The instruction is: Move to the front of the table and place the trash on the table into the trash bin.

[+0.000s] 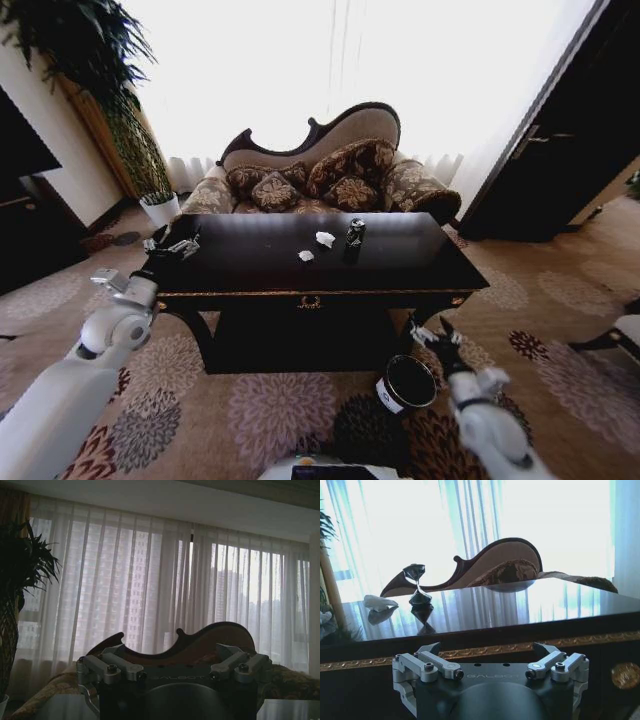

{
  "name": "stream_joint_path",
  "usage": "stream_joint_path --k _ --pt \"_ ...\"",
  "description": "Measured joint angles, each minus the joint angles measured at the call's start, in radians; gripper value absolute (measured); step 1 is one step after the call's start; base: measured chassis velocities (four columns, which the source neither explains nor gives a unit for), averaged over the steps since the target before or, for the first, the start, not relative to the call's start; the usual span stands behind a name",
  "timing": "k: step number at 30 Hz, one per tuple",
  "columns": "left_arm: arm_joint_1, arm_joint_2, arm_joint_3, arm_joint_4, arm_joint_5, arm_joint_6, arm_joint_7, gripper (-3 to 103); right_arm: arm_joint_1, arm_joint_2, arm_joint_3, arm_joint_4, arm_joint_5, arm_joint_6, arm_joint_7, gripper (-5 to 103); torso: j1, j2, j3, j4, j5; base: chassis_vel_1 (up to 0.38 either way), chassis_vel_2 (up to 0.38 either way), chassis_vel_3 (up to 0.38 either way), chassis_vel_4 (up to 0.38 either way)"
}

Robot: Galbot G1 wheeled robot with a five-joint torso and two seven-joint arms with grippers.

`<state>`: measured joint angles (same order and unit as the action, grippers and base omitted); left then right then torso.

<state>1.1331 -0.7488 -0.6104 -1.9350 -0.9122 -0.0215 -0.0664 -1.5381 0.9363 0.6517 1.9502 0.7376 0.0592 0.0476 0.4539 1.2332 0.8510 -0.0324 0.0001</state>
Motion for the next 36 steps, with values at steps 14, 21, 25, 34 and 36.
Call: stream_joint_path --k 14,21,25,34,36 --pt "0.000 0.000 0.000 0.000 0.000 0.000 0.000 100 0.281 -0.246 -0.162 -0.142 0.104 -0.045 0.011 100 0.000 0.000 0.000 -0.0003 -0.0002 0.000 0.000 0.000 0.000" --pt "0.000 0.000 0.000 0.000 0.000 0.000 0.000 100 0.545 -0.292 -0.400 -0.231 0.120 -0.071 0.029 100 0.000 0.000 0.000 0.0000 -0.0004 0.000 0.000 0.000 0.000" --pt "0.000 0.000 0.000 0.000 0.000 0.000 0.000 100 0.686 -0.285 -0.540 -0.294 0.108 -0.081 0.038 100 0.000 0.000 0.000 -0.0002 -0.0003 0.000 0.000 0.000 0.000" --pt "0.000 0.000 0.000 0.000 0.000 0.000 0.000 100 0.973 -0.228 -0.785 -0.426 0.095 -0.107 0.054 100 0.000 0.000 0.000 0.0002 -0.0005 0.000 0.000 0.000 0.000" --pt "0.000 0.000 0.000 0.000 0.000 0.000 0.000 100 1.010 -0.213 -0.831 -0.441 0.094 -0.115 0.055 100 0.000 0.000 0.000 -0.0001 -0.0004 0.000 0.000 0.000 0.000"
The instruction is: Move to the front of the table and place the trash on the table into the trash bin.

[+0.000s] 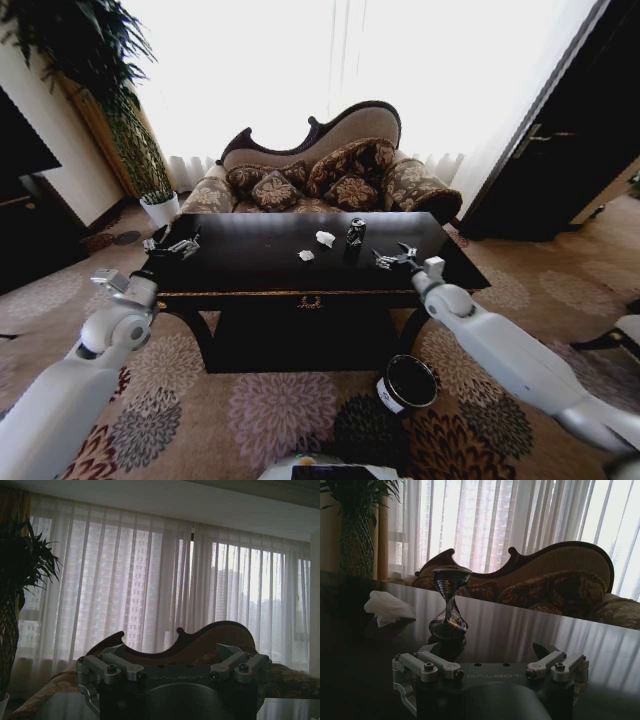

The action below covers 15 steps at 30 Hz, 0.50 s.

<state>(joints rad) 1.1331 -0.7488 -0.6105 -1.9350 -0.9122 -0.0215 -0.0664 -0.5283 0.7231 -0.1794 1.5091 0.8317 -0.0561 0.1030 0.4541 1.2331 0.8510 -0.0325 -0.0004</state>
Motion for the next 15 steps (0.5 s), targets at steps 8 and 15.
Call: stream_joint_path --k 8,15 --pt "0.000 0.000 0.000 0.000 0.000 0.000 0.000 100 0.089 0.053 -0.076 -0.065 -0.005 -0.011 0.001 100 0.000 0.000 0.000 0.0002 -0.0001 0.000 0.000 0.000 0.000" --pt "0.000 0.000 0.000 0.000 0.000 0.000 0.000 100 0.157 0.067 -0.114 -0.073 -0.001 -0.019 0.000 100 0.000 0.000 0.000 -0.0003 0.0002 0.000 0.000 0.000 0.000"
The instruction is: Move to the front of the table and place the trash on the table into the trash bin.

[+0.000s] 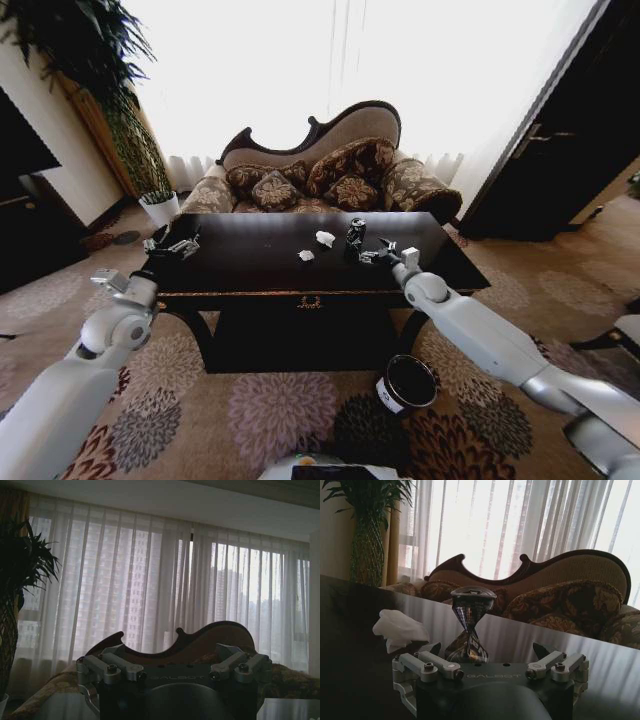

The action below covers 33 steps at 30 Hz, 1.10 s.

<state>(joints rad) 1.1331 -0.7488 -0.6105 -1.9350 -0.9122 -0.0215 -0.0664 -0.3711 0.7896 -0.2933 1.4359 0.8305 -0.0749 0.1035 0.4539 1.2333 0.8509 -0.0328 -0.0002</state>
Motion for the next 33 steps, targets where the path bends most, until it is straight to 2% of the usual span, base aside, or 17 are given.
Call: stream_joint_path --k 9,10,13,16,18,23,24,26,28,31,32,33 --pt "0.000 0.000 0.000 0.000 0.000 0.000 0.000 100 0.129 0.067 -0.085 -0.097 -0.027 0.000 0.010 101 0.000 0.000 0.000 0.0005 -0.0001 0.000 0.000 0.000 0.000" --pt "0.000 0.000 0.000 0.000 0.000 0.000 0.000 100 0.141 0.079 -0.092 -0.122 -0.035 0.001 0.013 96 0.000 0.000 0.000 0.0005 -0.0001 0.000 0.000 0.000 0.000" --pt "0.000 0.000 0.000 0.000 0.000 0.000 0.000 100 0.151 0.094 -0.098 -0.155 -0.048 0.006 0.013 91 0.000 0.000 0.000 0.0004 -0.0001 0.000 0.000 0.000 0.000" --pt "0.000 0.000 0.000 0.000 0.000 0.000 0.000 100 0.154 0.104 -0.100 -0.173 -0.055 0.010 0.013 75 0.000 0.000 0.000 0.0002 -0.0001 0.000 0.000 0.000 0.000" --pt "0.000 0.000 0.000 0.000 0.000 0.000 0.000 100 0.154 0.105 -0.100 -0.173 -0.056 0.011 0.013 75 0.000 0.000 0.000 0.0002 -0.0001 0.000 0.000 0.000 0.000" --pt "0.000 0.000 0.000 0.000 0.000 0.000 0.000 100 0.148 0.103 -0.094 -0.162 -0.057 0.013 0.024 48 0.000 0.000 0.000 0.0003 -0.0001 0.000 0.000 0.000 0.000" --pt "0.000 0.000 0.000 0.000 0.000 0.000 0.000 100 0.148 0.103 -0.094 -0.162 -0.057 0.013 0.024 48 0.000 0.000 0.000 0.0003 -0.0001 0.000 0.000 0.000 0.000" --pt "0.000 0.000 0.000 0.000 0.000 0.000 0.000 100 0.134 0.097 -0.082 -0.140 -0.053 0.012 0.032 37 0.000 0.000 0.000 0.0003 -0.0001 0.000 0.000 0.000 0.000" --pt "0.000 0.000 0.000 0.000 0.000 0.000 0.000 100 0.126 0.095 -0.076 -0.130 -0.053 0.010 0.036 37 0.000 0.000 0.000 0.0002 -0.0001 0.000 0.000 0.000 0.000" --pt "0.000 0.000 0.000 0.000 0.000 0.000 0.000 100 0.095 0.097 -0.049 -0.108 -0.050 0.001 0.055 21 0.000 0.000 0.000 0.0003 -0.0001 0.000 0.000 0.000 0.000" --pt "0.000 0.000 0.000 0.000 0.000 0.000 0.000 100 0.095 0.097 -0.049 -0.108 -0.050 0.001 0.055 21 0.000 0.000 0.000 0.0003 -0.0001 0.000 0.000 0.000 0.000" --pt "0.000 0.000 0.000 0.000 0.000 0.000 0.000 100 0.080 0.098 -0.039 -0.098 -0.045 -0.002 0.062 15 0.000 0.000 0.000 0.0003 0.0000 0.000 0.000 0.000 0.000"
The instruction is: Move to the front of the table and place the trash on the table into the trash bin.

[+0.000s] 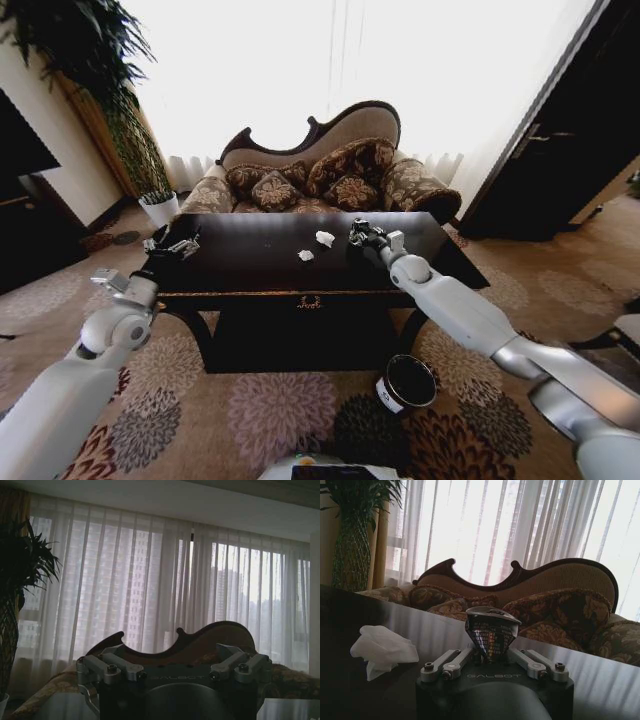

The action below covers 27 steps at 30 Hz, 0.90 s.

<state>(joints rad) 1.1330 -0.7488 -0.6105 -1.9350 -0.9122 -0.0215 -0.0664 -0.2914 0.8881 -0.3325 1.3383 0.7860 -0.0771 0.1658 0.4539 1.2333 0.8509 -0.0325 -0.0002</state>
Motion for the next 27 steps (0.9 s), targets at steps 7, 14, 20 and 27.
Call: stream_joint_path --k 7,14,20,27 --pt "0.000 0.000 0.000 0.000 0.000 0.000 0.000 100 -0.099 -0.017 0.076 0.080 0.017 -0.013 0.022 1 0.000 0.000 0.000 0.0000 0.0000 0.000 0.000 0.000 0.000" --pt "0.000 0.000 0.000 0.000 0.000 0.000 0.000 100 -0.270 -0.084 0.258 0.242 0.058 -0.031 0.040 0 0.000 0.000 0.000 -0.0001 0.0002 0.000 0.000 0.000 0.000" --pt "0.000 0.000 0.000 0.000 0.000 0.000 0.000 100 -0.478 -0.142 0.466 0.399 0.093 -0.037 0.049 0 0.000 0.000 0.000 0.0001 -0.0003 0.000 0.000 0.000 0.000" --pt "0.000 0.000 0.000 0.000 0.000 0.000 0.001 100 -0.739 -0.132 0.695 0.555 0.122 -0.038 0.067 0 0.000 0.000 0.000 -0.0001 -0.0002 0.000 0.000 0.000 0.000"
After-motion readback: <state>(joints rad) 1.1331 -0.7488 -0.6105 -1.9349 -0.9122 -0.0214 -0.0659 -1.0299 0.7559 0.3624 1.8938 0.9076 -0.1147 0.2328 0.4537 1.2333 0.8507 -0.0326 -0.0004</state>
